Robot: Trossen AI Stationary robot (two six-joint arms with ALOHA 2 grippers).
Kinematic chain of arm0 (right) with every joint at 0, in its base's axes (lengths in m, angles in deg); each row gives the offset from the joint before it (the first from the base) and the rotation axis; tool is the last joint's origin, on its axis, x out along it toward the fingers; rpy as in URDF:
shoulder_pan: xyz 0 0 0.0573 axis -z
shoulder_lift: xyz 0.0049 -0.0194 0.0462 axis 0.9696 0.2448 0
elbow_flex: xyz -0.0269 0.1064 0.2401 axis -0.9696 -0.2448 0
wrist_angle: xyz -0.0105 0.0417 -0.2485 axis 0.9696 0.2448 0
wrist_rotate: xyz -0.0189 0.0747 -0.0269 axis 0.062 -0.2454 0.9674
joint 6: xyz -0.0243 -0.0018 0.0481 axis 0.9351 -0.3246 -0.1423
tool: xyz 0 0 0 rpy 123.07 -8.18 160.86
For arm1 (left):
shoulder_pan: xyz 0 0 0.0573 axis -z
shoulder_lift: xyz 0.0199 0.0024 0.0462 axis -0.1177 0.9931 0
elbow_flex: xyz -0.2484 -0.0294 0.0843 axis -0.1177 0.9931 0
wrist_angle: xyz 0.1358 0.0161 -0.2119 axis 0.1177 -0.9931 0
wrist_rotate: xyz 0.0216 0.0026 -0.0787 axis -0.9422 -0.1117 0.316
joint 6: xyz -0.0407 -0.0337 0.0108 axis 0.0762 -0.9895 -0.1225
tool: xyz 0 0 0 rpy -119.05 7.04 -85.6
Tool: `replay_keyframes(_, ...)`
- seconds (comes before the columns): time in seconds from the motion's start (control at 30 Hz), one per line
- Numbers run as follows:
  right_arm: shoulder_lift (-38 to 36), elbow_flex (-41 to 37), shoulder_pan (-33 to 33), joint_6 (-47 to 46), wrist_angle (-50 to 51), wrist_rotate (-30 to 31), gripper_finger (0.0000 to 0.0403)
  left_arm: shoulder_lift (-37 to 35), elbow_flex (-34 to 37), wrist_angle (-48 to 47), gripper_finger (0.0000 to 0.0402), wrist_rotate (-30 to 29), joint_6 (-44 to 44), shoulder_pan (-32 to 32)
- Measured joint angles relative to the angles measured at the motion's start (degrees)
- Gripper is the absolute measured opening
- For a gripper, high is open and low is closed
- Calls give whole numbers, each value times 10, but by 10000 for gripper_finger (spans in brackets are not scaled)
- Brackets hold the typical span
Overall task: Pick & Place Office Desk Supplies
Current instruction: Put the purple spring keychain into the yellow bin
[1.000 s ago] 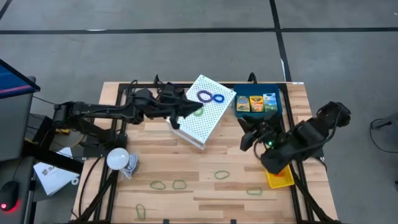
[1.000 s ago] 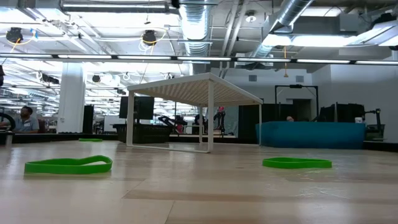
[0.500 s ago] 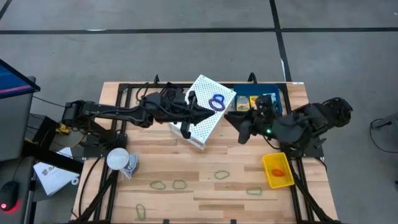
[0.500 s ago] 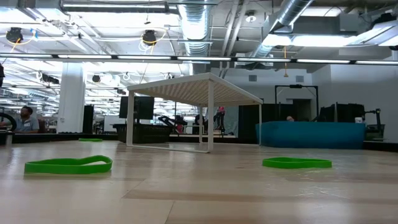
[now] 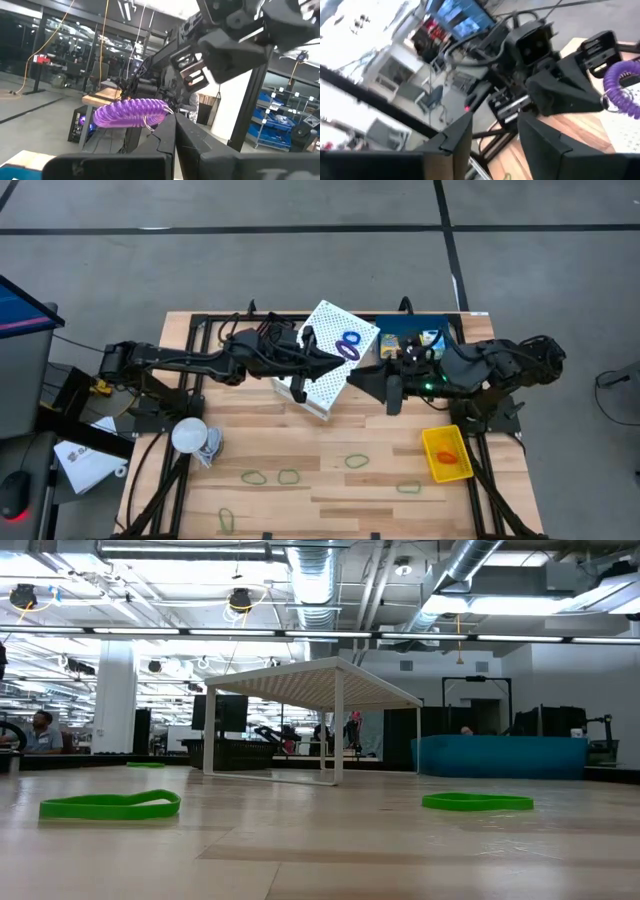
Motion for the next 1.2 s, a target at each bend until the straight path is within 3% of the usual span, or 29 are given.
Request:
replay_keyframes(0.13, 0, 0, -10, 69, 4, -4, 189, -1, 0, -1, 0, 0, -2, 0)
replay_keyframes(0.3, -3, 5, -39, 251, 33, 46, 199, -1, 0, 0, 0, 0, -22, 0)
replay_keyframes(0.57, -4, 19, -108, 515, 156, 234, 200, -1, 0, 4, 0, 0, -57, 0)
replay_keyframes(0.7, 18, 19, -109, 534, 217, 298, 200, -1, 0, 8, 0, 0, -66, 0)
replay_keyframes(1.2, 79, 19, -33, 533, 228, 345, 200, -1, 0, 21, 0, 0, -67, 0)
